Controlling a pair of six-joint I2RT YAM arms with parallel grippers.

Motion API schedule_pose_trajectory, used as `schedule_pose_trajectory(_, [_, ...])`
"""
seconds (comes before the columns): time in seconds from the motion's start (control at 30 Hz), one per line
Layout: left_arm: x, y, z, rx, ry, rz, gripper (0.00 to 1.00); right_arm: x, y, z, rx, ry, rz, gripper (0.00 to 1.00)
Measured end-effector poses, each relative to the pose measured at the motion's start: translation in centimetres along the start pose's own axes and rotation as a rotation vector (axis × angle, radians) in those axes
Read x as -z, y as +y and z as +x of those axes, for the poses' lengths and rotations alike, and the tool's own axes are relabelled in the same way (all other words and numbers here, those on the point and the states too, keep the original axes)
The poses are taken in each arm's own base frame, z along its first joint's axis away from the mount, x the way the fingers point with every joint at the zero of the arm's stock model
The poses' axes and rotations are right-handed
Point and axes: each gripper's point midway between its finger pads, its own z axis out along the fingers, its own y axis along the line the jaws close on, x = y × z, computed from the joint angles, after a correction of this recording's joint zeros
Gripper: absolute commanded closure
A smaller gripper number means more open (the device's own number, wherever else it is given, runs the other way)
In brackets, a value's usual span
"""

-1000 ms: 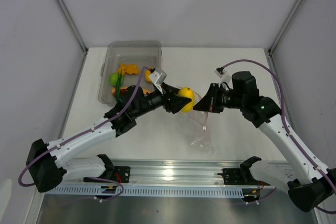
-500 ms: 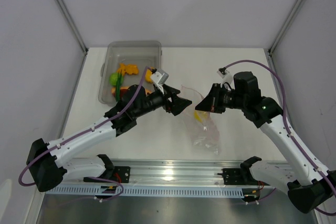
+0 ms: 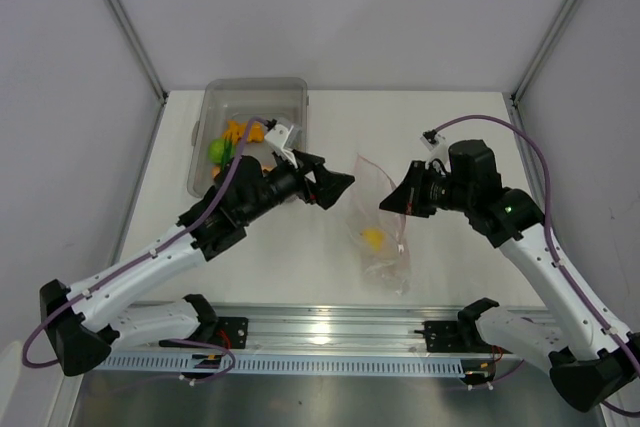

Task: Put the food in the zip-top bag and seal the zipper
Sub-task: Pick up the fake vegetable from the bin.

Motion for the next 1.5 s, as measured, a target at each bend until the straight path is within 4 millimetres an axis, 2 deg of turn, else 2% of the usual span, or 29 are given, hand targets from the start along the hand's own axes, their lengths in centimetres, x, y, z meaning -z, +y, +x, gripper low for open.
schedule_pose_trajectory(0.1, [0.1, 1.2, -0.4, 0.012, 0.004, -0.062, 0.04, 0.3, -0.5, -0.2, 0.019, -0.021, 0.028, 1.00])
schedule_pose_trajectory(0.2, [0.2, 3.5, -0.5, 0.055, 0.020, -0.142, 0.04, 0.4, -0.9, -0.3, 0.040, -0.033, 0.047, 1.00])
schedule_pose_trajectory(0.43, [0.0, 12.4, -0.3, 0.231, 0.062, -0.380, 0.05, 0.0, -2.5, -0.2, 0.054, -0.034, 0.113, 1.00])
schedule_pose_trajectory(0.53, [-0.5, 15.4, -0.1, 0.279, 0.086, -0.457, 0.04, -0.3, -3.4, 0.0, 0.046, -0.024, 0.148, 1.00])
schedule_pose_trajectory(0.63, [-1.5, 18.4, -0.2, 0.319, 0.117, -0.533, 0.02, -0.7, -4.1, -0.1, 0.041, -0.024, 0.176, 1.00])
schedule_pose_trajectory(0.73, [-2.9, 21.7, -1.3, 0.353, 0.118, -0.594, 0.01, -0.8, -4.5, -0.4, 0.040, -0.033, 0.197, 1.00])
schedule_pose_trajectory(0.8, [-3.6, 24.5, -1.5, 0.396, 0.124, -0.641, 0.01, -0.8, -4.7, -0.5, 0.039, -0.038, 0.208, 1.00])
schedule_pose_trajectory(0.9, [-4.1, 28.8, -0.4, 0.475, 0.139, -0.702, 0.01, -0.8, -5.0, -0.6, 0.036, -0.044, 0.224, 1.00])
schedule_pose_trajectory(1.07, [-5.2, 35.1, 3.2, 0.590, 0.207, -0.803, 0.01, -0.8, -5.4, -0.7, 0.033, -0.051, 0.250, 1.00])
schedule_pose_trajectory(1.17, [-6.0, 37.0, 5.1, 0.627, 0.243, -0.824, 0.03, -0.8, -5.6, -0.8, 0.033, -0.058, 0.261, 1.00])
schedule_pose_trajectory(1.3, [-6.7, 38.2, 7.3, 0.682, 0.295, -0.844, 0.05, -0.8, -5.7, -1.1, 0.033, -0.070, 0.267, 1.00])
schedule_pose_trajectory(1.5, [-7.2, 38.9, 8.6, 0.756, 0.344, -0.886, 0.05, -1.0, -5.4, -1.6, 0.021, -0.096, 0.251, 1.00])
